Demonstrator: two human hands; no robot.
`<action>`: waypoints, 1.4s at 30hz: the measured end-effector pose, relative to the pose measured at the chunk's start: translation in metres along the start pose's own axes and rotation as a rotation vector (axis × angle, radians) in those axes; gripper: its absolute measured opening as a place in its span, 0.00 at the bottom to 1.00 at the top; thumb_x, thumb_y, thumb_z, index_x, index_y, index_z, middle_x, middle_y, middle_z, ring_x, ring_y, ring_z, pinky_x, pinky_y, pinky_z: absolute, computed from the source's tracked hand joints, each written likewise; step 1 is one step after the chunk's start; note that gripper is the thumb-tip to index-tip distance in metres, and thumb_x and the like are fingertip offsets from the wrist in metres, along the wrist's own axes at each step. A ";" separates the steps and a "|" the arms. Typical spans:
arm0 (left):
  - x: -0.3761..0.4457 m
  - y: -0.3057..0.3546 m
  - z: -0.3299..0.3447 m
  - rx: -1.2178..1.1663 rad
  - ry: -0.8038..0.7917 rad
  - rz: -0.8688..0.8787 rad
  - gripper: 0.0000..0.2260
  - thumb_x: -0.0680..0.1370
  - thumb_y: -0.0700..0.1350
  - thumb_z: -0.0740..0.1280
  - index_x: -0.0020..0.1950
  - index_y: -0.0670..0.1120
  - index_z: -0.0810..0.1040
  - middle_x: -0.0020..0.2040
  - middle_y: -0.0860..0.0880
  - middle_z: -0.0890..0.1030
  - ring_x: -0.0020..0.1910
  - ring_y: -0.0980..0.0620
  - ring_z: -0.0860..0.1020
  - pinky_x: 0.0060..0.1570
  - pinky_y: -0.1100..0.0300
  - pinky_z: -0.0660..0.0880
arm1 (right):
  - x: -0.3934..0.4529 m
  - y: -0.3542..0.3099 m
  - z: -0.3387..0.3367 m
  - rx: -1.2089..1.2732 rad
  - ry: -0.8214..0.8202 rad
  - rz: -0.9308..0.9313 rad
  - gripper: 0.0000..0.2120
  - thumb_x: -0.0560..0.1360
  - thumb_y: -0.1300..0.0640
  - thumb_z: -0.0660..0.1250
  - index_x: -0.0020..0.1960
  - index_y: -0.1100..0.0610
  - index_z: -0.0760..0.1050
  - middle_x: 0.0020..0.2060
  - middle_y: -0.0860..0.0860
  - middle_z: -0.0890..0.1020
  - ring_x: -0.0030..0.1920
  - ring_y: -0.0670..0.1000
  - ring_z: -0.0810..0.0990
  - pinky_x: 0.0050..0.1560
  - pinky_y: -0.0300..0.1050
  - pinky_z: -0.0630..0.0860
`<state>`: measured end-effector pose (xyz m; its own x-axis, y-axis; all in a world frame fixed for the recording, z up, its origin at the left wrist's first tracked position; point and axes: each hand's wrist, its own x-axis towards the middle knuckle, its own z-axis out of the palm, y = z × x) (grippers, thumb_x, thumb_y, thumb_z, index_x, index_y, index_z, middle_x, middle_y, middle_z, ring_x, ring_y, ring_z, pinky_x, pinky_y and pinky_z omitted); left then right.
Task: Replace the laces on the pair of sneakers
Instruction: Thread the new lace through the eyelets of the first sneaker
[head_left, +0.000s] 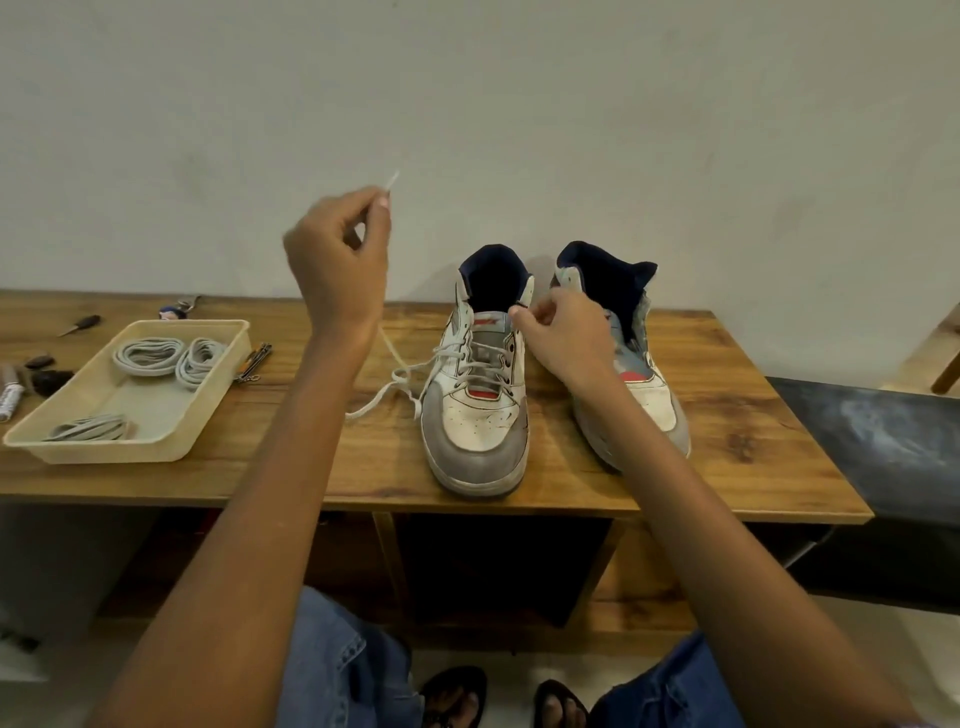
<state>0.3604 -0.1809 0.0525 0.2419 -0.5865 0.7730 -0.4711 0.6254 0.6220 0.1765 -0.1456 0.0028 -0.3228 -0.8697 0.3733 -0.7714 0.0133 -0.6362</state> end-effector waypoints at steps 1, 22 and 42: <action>0.004 0.001 -0.001 0.021 0.044 0.038 0.09 0.77 0.44 0.65 0.51 0.43 0.83 0.38 0.54 0.80 0.30 0.66 0.71 0.35 0.74 0.66 | -0.004 0.001 0.006 -0.033 -0.021 0.006 0.14 0.75 0.49 0.66 0.40 0.59 0.77 0.31 0.48 0.75 0.34 0.46 0.73 0.35 0.42 0.70; -0.072 -0.010 0.054 0.368 -0.684 0.016 0.09 0.77 0.46 0.67 0.55 0.49 0.82 0.53 0.50 0.82 0.55 0.49 0.74 0.55 0.55 0.61 | -0.025 0.011 0.027 0.278 0.085 0.100 0.09 0.75 0.58 0.66 0.47 0.60 0.83 0.38 0.50 0.83 0.37 0.43 0.77 0.43 0.36 0.72; -0.075 -0.004 0.054 0.568 -0.676 0.155 0.11 0.80 0.48 0.61 0.57 0.51 0.81 0.52 0.50 0.81 0.53 0.50 0.72 0.50 0.57 0.60 | -0.025 0.009 0.025 0.265 0.095 0.069 0.08 0.75 0.59 0.66 0.46 0.60 0.83 0.32 0.46 0.78 0.33 0.41 0.75 0.41 0.36 0.75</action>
<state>0.2981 -0.1668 -0.0146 -0.3260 -0.8069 0.4926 -0.8492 0.4789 0.2224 0.1915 -0.1364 -0.0295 -0.4288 -0.8211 0.3768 -0.5796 -0.0699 -0.8119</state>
